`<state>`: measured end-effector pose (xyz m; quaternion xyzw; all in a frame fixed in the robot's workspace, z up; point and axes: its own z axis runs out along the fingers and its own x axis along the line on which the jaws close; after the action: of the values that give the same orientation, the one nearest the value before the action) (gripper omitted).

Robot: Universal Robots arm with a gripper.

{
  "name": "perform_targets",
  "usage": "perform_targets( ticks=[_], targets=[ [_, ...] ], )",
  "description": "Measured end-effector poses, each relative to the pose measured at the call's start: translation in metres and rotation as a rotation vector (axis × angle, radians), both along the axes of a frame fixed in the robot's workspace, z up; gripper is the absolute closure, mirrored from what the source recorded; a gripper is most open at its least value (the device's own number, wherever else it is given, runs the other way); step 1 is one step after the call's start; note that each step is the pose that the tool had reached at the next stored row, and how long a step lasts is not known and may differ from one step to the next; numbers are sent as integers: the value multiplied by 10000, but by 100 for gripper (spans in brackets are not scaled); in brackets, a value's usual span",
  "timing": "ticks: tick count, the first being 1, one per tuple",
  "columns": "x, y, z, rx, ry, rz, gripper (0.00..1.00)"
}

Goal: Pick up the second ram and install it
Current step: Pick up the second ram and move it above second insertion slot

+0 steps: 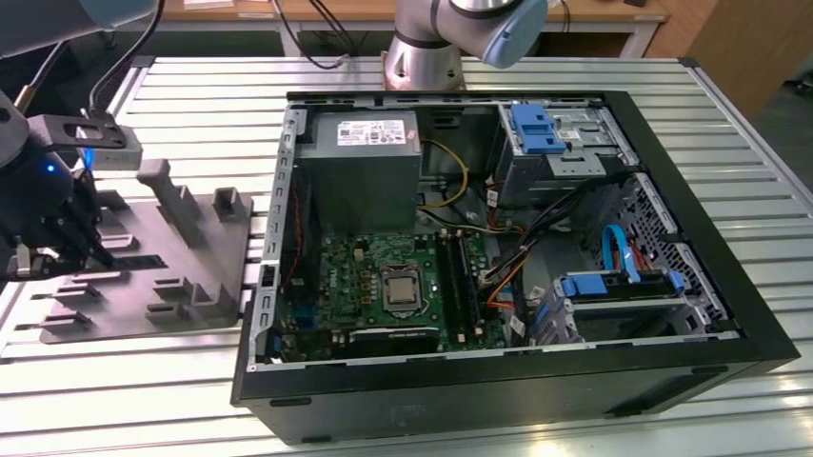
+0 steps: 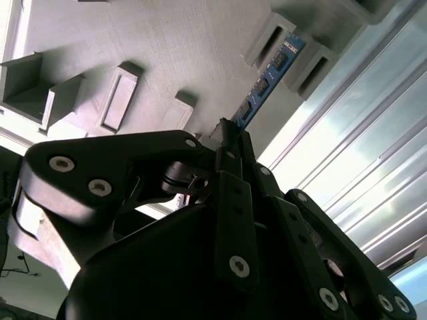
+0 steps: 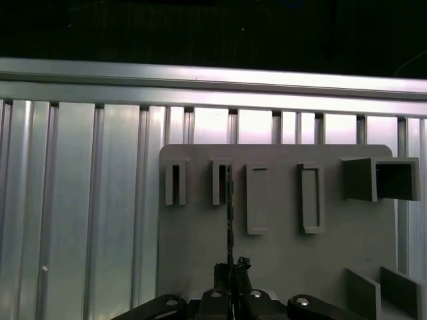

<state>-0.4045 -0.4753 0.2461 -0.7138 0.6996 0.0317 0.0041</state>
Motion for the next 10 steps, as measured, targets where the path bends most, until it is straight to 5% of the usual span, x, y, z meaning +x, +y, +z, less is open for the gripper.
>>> perform_targets(
  ticks=[10],
  targets=[
    [0,0,78,2,0,0,86]
  ],
)
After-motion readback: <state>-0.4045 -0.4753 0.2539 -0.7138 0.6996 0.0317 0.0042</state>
